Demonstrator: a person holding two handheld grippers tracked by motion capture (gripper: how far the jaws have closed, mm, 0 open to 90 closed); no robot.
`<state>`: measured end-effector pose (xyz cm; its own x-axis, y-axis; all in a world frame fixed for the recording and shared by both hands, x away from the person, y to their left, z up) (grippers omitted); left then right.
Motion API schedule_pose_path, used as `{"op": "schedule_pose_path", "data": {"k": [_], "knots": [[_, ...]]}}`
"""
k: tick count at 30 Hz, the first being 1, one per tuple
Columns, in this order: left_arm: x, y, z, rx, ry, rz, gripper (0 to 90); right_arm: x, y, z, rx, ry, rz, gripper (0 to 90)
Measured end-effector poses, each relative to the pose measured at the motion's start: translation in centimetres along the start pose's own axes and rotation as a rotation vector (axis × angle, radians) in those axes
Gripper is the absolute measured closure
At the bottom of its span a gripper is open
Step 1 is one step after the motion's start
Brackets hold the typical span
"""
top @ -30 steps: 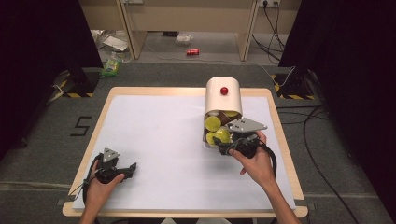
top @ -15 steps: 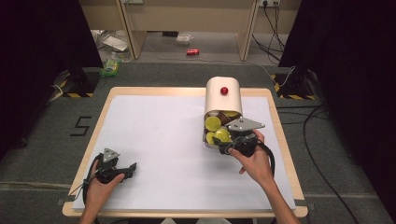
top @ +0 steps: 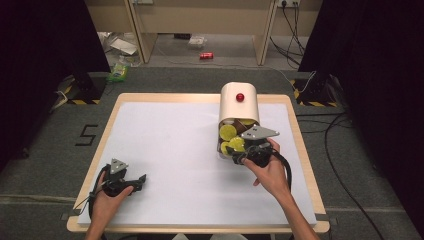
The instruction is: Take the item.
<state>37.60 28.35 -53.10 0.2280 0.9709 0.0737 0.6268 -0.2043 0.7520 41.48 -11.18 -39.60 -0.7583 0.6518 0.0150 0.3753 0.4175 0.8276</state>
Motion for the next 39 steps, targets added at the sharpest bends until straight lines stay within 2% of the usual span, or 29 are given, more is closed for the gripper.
{"op": "schedule_pose_path", "data": {"k": [7,13,30,39], "knots": [[0.0,0.0,0.0,0.0,0.0,0.0,13.5,0.1,0.3,-0.5,-0.015,0.001,-0.001,39.9],[0.0,0.0,0.0,0.0,0.0,0.0,13.5,-0.1,0.7,-1.5,-0.044,-0.001,-0.002,39.9],[0.0,0.0,0.0,0.0,0.0,0.0,13.6,-2.3,0.5,-5.4,-0.112,-0.039,0.04,39.9],[0.0,0.0,0.0,0.001,0.0,0.001,13.6,-3.6,0.3,-7.1,-0.134,-0.08,0.059,39.9]]}}
Point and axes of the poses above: each handheld gripper's, and its own axes: z roughly forward along the jaws, y roughly out of its top, x roughly to its left, the point moved 4 cm from there along z, roughly forward along the jaws, and after that the axes turned 8 degrees about y, right-handed, at the moved point
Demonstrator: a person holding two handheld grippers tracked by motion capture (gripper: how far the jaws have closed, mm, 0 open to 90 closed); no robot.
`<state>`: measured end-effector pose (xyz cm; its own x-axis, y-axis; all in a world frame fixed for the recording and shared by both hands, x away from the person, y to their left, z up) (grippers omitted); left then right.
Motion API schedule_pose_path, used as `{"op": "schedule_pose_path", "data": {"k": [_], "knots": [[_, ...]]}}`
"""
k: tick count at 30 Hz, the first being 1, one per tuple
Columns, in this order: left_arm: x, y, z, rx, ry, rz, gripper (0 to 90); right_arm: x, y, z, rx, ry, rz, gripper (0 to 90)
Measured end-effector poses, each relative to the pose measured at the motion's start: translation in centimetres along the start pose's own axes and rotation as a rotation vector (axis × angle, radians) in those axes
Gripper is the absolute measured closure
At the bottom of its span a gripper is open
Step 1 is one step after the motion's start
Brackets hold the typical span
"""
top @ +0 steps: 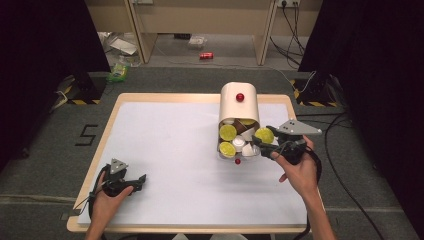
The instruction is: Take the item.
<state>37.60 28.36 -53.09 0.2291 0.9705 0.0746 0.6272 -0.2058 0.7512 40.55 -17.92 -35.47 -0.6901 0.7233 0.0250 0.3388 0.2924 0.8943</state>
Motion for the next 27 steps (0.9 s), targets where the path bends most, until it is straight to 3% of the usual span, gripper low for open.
{"op": "schedule_pose_path", "data": {"k": [14,27], "knots": [[0.0,0.0,0.0,0.0,-0.001,0.001,13.6,-3.5,-1.9,0.2,0.027,-0.08,0.053,39.9],[0.0,0.0,0.0,-0.001,0.0,-0.001,13.6,-7.1,-5.6,2.7,0.089,-0.124,0.13,39.9]]}}
Point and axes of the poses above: each handheld gripper's, and its own axes: z roughly forward along the jaws, y roughly out of its top, x roughly to its left, the point moved 4 cm from there along z, roughly forward along the jaws, and after that the axes turned 8 degrees about y, right-handed, at the moved point
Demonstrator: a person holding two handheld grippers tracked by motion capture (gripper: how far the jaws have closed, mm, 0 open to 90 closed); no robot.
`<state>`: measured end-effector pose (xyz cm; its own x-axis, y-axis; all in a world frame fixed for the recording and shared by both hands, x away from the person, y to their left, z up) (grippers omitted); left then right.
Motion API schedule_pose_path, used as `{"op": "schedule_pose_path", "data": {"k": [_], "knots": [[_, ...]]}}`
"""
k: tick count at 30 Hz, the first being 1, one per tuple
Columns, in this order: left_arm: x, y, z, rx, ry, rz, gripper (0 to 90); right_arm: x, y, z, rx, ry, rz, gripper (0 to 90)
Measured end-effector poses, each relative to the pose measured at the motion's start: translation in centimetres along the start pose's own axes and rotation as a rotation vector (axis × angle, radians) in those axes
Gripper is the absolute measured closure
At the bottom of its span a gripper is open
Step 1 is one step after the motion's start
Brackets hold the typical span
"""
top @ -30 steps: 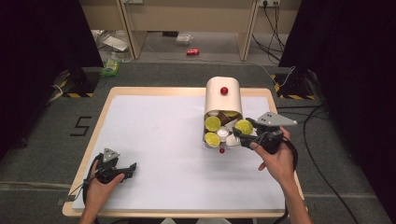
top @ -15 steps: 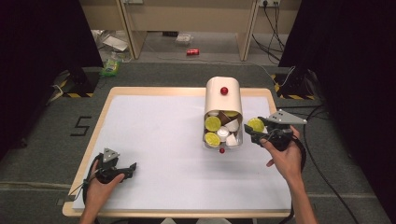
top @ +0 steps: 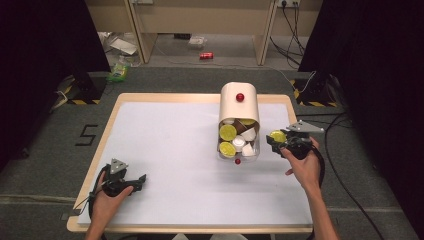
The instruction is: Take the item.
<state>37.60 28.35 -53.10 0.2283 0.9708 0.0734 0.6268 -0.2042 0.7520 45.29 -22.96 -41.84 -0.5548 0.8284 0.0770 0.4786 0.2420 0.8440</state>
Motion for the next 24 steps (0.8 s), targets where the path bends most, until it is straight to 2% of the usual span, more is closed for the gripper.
{"op": "schedule_pose_path", "data": {"k": [18,24], "knots": [[0.0,0.0,0.0,0.001,0.0,0.003,13.6,-2.0,-3.1,3.8,0.075,-0.025,0.028,39.9],[0.0,0.0,0.0,0.001,0.0,0.0,13.6,-2.4,-3.6,4.5,0.092,-0.035,0.036,39.9]]}}
Point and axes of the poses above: each handheld gripper's, and its own axes: z roughly forward along the jaws, y roughly out of its top, x roughly to its left, the point moved 4 cm from there along z, roughly forward along the jaws, and after that the axes turned 8 degrees about y, right-handed, at the moved point
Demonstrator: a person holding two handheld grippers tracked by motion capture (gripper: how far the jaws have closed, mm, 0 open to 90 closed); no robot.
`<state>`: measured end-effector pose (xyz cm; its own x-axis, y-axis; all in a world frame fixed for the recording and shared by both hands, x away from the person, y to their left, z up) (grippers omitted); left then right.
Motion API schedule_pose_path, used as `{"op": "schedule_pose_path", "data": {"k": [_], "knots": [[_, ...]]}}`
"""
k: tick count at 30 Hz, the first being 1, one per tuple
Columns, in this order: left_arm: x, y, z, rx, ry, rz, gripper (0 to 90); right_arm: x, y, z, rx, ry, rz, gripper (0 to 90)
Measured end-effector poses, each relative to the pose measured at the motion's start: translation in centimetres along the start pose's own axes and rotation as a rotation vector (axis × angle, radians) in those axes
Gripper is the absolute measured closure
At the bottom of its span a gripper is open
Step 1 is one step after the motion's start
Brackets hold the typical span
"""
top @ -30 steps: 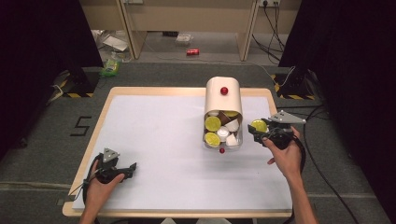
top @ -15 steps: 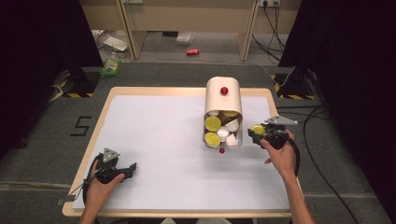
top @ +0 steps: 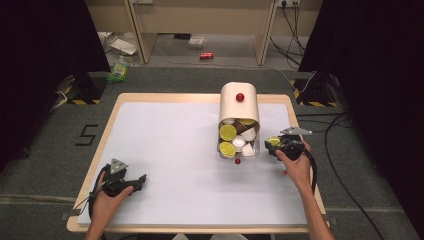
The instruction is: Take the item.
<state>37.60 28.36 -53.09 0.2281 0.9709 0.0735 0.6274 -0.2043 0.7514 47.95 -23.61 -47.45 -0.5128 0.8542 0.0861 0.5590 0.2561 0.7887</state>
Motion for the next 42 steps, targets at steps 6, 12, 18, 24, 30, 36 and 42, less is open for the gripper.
{"op": "schedule_pose_path", "data": {"k": [6,12,18,24,30,36,42], "knots": [[0.0,0.0,0.0,0.0,0.0,0.0,13.5,-0.2,-0.4,0.9,0.019,0.001,0.009,39.9],[0.0,0.0,0.0,0.0,0.0,0.0,13.5,-0.5,-0.8,1.8,0.031,0.011,0.025,39.9],[0.0,0.0,0.0,0.0,0.0,0.0,13.6,-0.4,-0.9,2.2,0.032,0.016,0.029,39.8],[0.0,0.0,0.0,0.002,-0.001,0.003,13.5,-0.3,-1.3,2.8,0.053,0.019,0.032,39.2],[0.0,0.0,0.0,0.0,-0.001,-0.001,13.5,-0.1,-1.3,2.7,0.046,0.027,0.04,28.5],[0.0,0.0,0.0,0.0,0.0,-0.001,13.5,-0.1,-1.2,2.2,0.034,0.017,0.037,22.5],[0.0,0.0,0.0,0.0,0.0,-0.001,13.6,-0.1,-1.1,1.0,0.006,0.027,0.03,21.1]]}}
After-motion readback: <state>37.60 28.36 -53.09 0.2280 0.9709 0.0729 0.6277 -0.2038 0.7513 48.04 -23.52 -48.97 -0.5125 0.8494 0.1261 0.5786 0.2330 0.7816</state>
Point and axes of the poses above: each handheld gripper's, and its own axes: z roughly forward along the jaws, y roughly out of its top, x roughly to its left, the point moved 4 cm from there along z, roughly forward along the jaws, and after that the axes turned 8 degrees about y, right-handed, at the moved point
